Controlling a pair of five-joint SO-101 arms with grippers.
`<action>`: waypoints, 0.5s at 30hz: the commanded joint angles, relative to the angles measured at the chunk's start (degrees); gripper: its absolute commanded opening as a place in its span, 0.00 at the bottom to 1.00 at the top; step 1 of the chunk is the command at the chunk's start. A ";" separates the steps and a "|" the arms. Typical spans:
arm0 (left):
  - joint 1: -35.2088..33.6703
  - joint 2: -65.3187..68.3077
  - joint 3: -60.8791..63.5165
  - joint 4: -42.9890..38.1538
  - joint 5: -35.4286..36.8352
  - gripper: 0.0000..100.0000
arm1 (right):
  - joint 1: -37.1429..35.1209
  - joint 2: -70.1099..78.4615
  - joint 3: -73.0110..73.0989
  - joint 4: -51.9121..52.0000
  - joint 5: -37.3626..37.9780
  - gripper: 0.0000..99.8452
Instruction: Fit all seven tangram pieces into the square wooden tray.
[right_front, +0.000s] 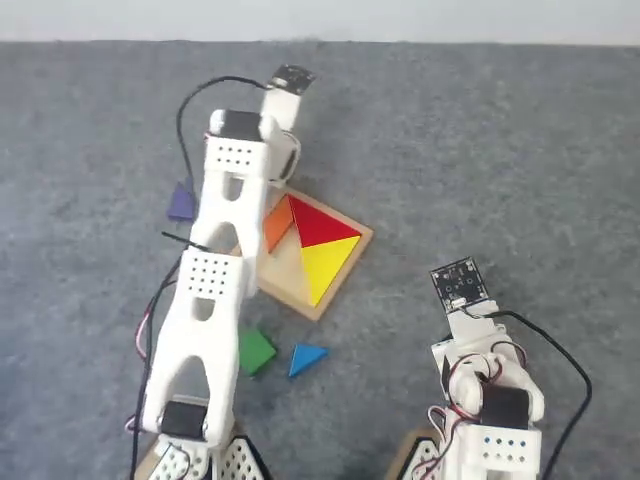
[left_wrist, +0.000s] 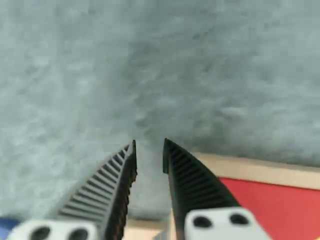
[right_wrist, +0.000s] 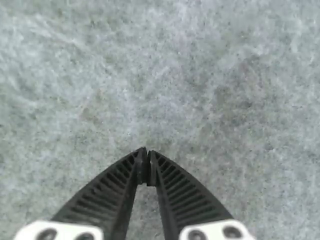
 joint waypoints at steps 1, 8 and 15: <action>-1.93 -0.79 0.66 2.46 -0.97 0.09 | -0.22 -0.92 0.97 0.13 0.44 0.01; -0.18 -1.41 -0.13 2.37 -1.14 0.09 | -0.22 -0.92 0.97 0.13 0.44 0.01; 3.34 -3.43 -4.26 2.29 0.79 0.09 | -0.22 -0.92 0.97 0.13 0.44 0.01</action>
